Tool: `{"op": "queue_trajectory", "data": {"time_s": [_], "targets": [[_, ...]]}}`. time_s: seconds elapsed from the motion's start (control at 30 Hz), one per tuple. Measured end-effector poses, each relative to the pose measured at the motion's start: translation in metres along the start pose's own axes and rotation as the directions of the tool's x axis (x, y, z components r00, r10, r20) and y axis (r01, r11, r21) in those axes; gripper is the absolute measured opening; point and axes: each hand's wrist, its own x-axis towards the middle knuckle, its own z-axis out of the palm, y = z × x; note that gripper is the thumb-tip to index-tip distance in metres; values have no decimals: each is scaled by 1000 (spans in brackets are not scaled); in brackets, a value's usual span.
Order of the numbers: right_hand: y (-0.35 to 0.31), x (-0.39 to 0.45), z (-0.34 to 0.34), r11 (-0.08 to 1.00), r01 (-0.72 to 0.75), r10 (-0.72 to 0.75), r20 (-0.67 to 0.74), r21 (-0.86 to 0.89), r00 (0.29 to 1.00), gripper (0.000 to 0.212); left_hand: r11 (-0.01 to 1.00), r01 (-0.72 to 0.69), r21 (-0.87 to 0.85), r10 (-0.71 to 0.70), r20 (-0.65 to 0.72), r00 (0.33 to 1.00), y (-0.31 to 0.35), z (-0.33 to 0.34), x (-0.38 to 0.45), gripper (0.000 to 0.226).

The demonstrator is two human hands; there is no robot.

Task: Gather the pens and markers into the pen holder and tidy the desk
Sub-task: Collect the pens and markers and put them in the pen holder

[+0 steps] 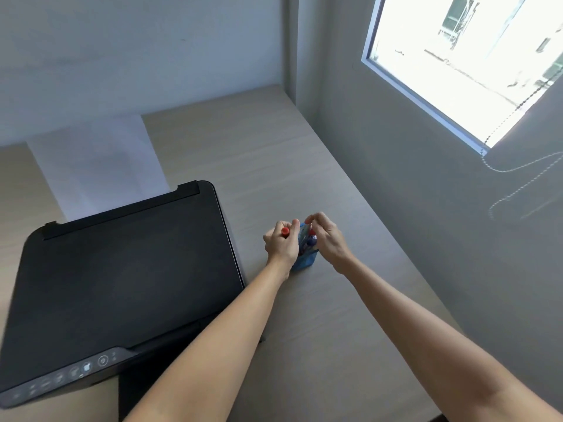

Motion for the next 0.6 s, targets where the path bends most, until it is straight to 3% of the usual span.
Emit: {"op": "queue_trajectory", "data": {"time_s": [0.07, 0.17, 0.2, 0.27, 0.33, 0.4, 0.47, 0.6], "targets": [[1, -2, -2, 994, -29, 27, 17, 105, 999, 22, 997, 49, -58, -45, 54, 997, 3, -3, -5, 29], [1, -2, -9, 958, -126, 107, 89, 257, 990, 28, 954, 92, -284, -52, 143, 988, 9, -11, -5, 73], [0, -3, -11, 940, -180, 151, 121, 291, 981, 33, 927, 132, -352, -73, 176, 982, 10, -12, -3, 75], [0, -4, -12, 902, -290, 247, 169, 321, 954, 48, 900, 215, -380, -130, 237, 963, 11, -10, 0, 52], [0, -3, -9, 837, -402, 345, 210, 371, 915, 60, 937, 266, -228, -210, 243, 947, 8, -5, -3, 28], [0, -2, -4, 781, -461, 395, 238, 421, 887, 66, 919, 310, -245, -251, 243, 937, 6, -3, -6, 23], [-5, -2, -2, 749, -478, 408, 250, 459, 878, 65, 878, 362, -314, -277, 284, 918, 7, -3, -4, 40], [-15, 4, 2, 696, -498, 427, 260, 518, 866, 75, 772, 447, -451, -360, 270, 893, -15, -2, 39, 106]]}}
